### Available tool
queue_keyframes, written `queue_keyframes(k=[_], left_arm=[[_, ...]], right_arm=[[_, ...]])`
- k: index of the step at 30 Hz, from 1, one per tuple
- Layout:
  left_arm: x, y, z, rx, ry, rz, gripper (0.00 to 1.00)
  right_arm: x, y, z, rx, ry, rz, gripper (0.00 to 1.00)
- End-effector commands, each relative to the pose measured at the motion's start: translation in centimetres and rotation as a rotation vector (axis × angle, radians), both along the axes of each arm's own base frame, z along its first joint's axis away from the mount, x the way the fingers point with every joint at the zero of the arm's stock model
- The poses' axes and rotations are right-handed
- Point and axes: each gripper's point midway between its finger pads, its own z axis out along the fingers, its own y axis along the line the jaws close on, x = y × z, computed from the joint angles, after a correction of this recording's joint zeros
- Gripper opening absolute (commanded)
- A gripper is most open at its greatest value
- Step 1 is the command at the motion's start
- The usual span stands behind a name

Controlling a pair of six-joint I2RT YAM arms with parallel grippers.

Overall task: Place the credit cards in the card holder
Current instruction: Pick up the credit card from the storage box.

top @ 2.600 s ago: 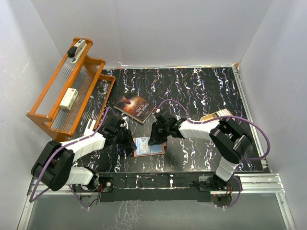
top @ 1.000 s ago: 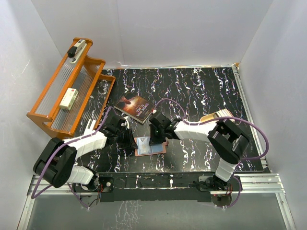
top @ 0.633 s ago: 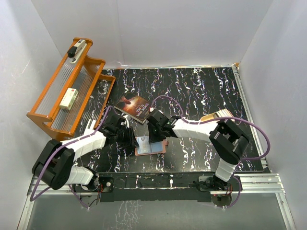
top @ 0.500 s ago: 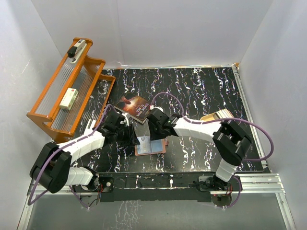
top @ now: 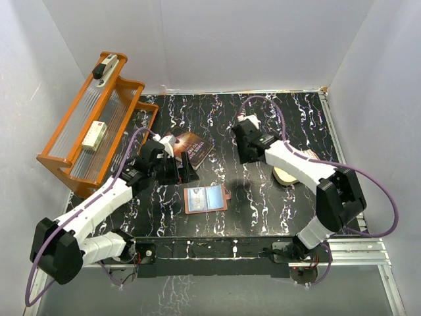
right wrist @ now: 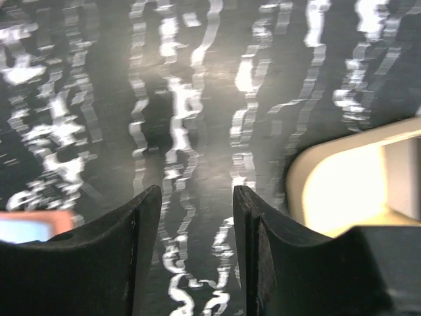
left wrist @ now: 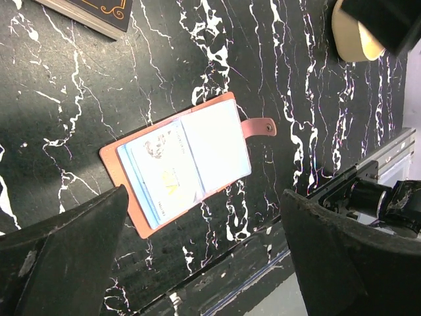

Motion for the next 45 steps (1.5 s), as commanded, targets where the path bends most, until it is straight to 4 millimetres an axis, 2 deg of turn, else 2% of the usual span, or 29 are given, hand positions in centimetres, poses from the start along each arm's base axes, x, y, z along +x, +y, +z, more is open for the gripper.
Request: queue_keyframes(k=[1,6,10,12,14,21,22,27,32,45], left_arm=[[-1.1,0.1,1.6,0.004,-0.021,-0.066,0.99],[-2.0,0.3,1.8,0.022,-0.038,-0.139,0.99],[-2.8,0.7,1.3,0.045,-0.042,-0.187,0.99],[-3.0,1.2,0.7,0.07,-0.045,-0.19,0.99],[-3.3,1.5,0.1,0.081,-0.041,-0.189,0.99],[-3.6,1.6,0.0,0.073,-0.054,-0.2,0.98],[-3.6,1.6,0.0,0.076,-0.053,-0.199,0.99],[-3.6,1.6,-0.3,0.084,-0.045,-0.2,0.98],[-3.6,1.8,-0.4,0.093,-0.044,-0.194,0.99],[-3.4,2.1,-0.4,0.107,-0.05,-0.181,0.99]], right_arm=[[2.8,-7.1,3.2,-0.203,-0.064,-0.09,0.47],[4.4,-12.9,4.0,-0.341,-0.056,-0.23,0.51],[4.8,-17.1,3.3,-0.426,0.006,-0.317,0.52],[4.7,-18.3,2.8,-0.44,0.035,-0.328,0.52],[4.7,-19.0,2.4,-0.442,0.055,-0.325,0.51],[3.9,-21.9,1.4,-0.587,0.135,-0.309,0.51],[3.8,-22.2,0.5,-0.606,0.168,-0.303,0.5],[4.5,-22.0,-1.0,-0.576,0.198,-0.261,0.5],[4.1,-23.2,-2.3,-0.607,0.231,-0.252,0.5],[4.3,-24.7,-3.5,-0.639,0.206,-0.284,0.48]])
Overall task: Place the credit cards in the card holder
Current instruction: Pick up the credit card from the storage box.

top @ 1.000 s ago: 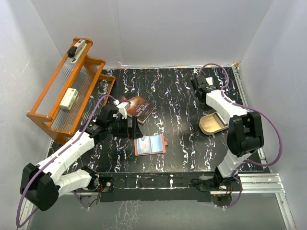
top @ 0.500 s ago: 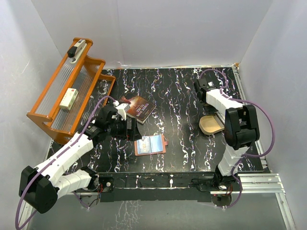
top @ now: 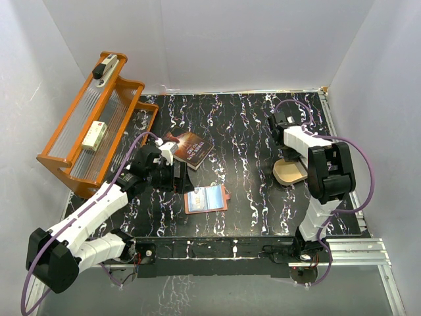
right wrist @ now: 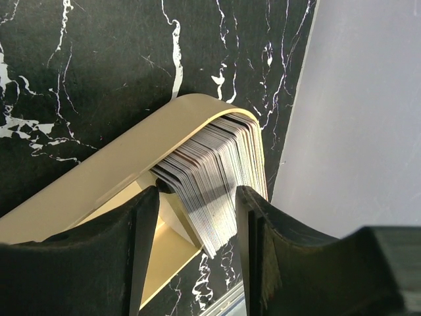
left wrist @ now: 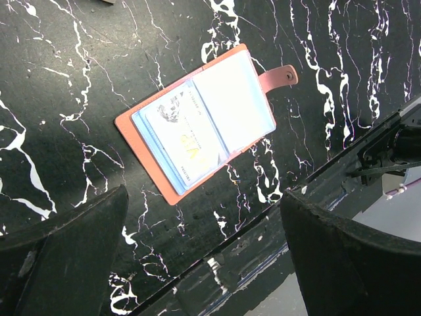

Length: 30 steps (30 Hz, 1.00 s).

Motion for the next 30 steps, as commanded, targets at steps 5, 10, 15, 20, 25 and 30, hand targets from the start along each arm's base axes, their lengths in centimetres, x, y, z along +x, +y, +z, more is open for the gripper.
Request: queue_keyframes(k=[5,10,15,20,25,30], left_arm=[[-0.3,0.3,-0.4,0.022,0.008,-0.009,0.99],[-0.4,0.3,-0.6,0.024,0.017,-0.01,0.99],[-0.4,0.4,-0.5,0.02,0.013,0.001,0.99],[-0.4,0.5,-0.3,0.021,0.005,0.006,0.99],[-0.3,0.6,-0.3,0.022,-0.001,0.014,0.99],[-0.4,0.6,-0.2,0.017,-0.003,0.011,0.99]], right_arm=[[1.3,-1.2,1.3,-0.039,-0.089,-0.014,0.42],[1.5,-1.4,2.0,-0.057,-0.116,-0.024,0.38],[1.9,-1.4,2.7,-0.055,-0.137,-0.026,0.36],[2.2,-1.3,3.2,-0.048,-0.153,-0.025,0.34],[2.1,-1.5,3.8,-0.056,-0.168,-0.026,0.31],[2.2,-1.5,4.0,-0.055,-0.181,-0.025,0.26]])
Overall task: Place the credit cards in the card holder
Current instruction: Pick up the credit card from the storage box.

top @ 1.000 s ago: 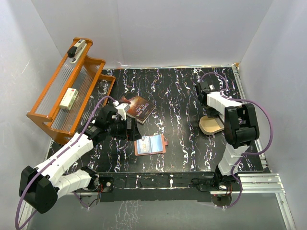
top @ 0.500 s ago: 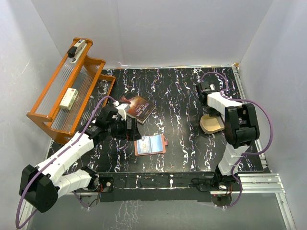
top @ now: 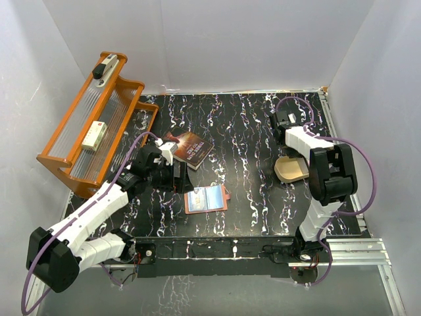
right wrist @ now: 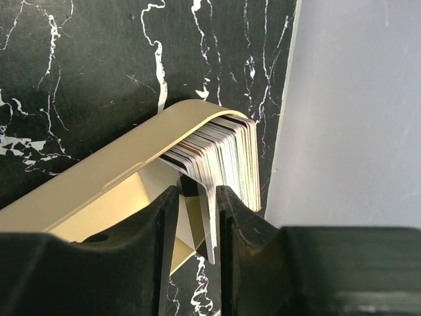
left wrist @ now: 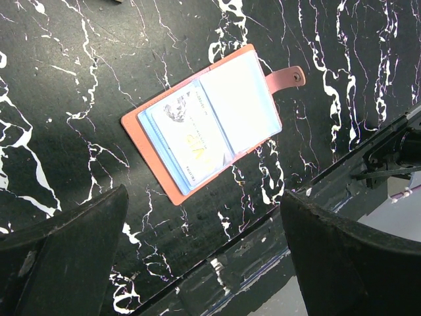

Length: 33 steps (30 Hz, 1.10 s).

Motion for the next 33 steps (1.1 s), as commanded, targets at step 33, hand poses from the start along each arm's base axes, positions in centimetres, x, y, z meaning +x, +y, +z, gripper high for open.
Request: queue_keyframes(k=[33], left_arm=[[0.1,1.3,1.4,-0.006,-0.058,0.095,0.94]], right_arm=[[-0.1,11.8,13.4,0.759,-0.36,0.221,0.0]])
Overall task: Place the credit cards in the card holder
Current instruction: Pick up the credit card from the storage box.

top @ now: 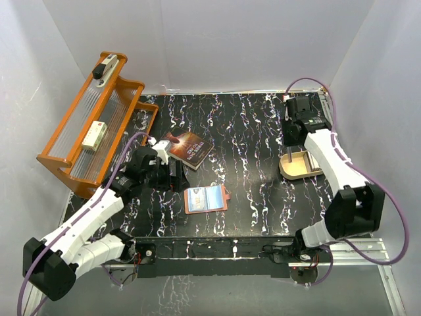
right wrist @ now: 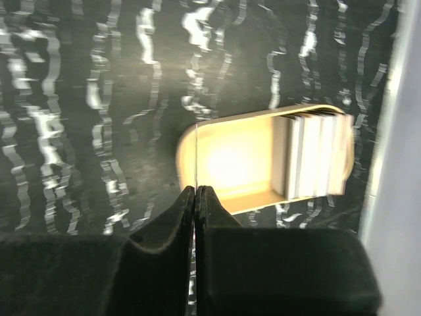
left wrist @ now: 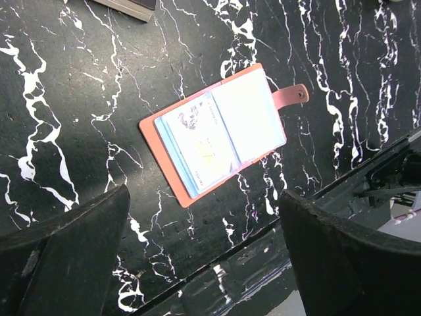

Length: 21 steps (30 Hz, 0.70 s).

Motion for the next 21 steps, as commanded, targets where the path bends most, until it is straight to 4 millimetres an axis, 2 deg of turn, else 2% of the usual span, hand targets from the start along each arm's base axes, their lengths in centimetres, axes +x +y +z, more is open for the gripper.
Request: queue_keyframes(k=[1,5,8,11,14,21], left_arm=[[-0.4,-0.1,0.5,-0.039,0.009,0.031,0.93],[-0.9,-1.7,1.5,-0.149,0.061,0.031,0.89],[-1.4,-3.6,3.0,-0.269,0.104,-0.001,0.85],[-1.5,-5.1,4.3,-0.37,0.132,-0.019,0.81],[-1.5,-6.3,5.5,-0.45,0.156,-0.032,0.78],[-1.9,-8.3,7.3,-0.596,0.219,-0.099,0.71]], right_arm=[[0.4,5.2,5.0,0.286,-0.152,0.118,0.0],[-0.5,8.4,7.2,0.451,-0.21,0.219,0.0],[-1.9,11.2,8.4,0.593,-0.231,0.313,0.0],[-3.8,14.7,8.6,0.775,-0.203,0.41,0.0],[-6.6,18.7,8.6,0.928,-0.144,0.532,0.0],[-11.6,25.5,9.8,1.185,-0.096,0.665,0.0]])
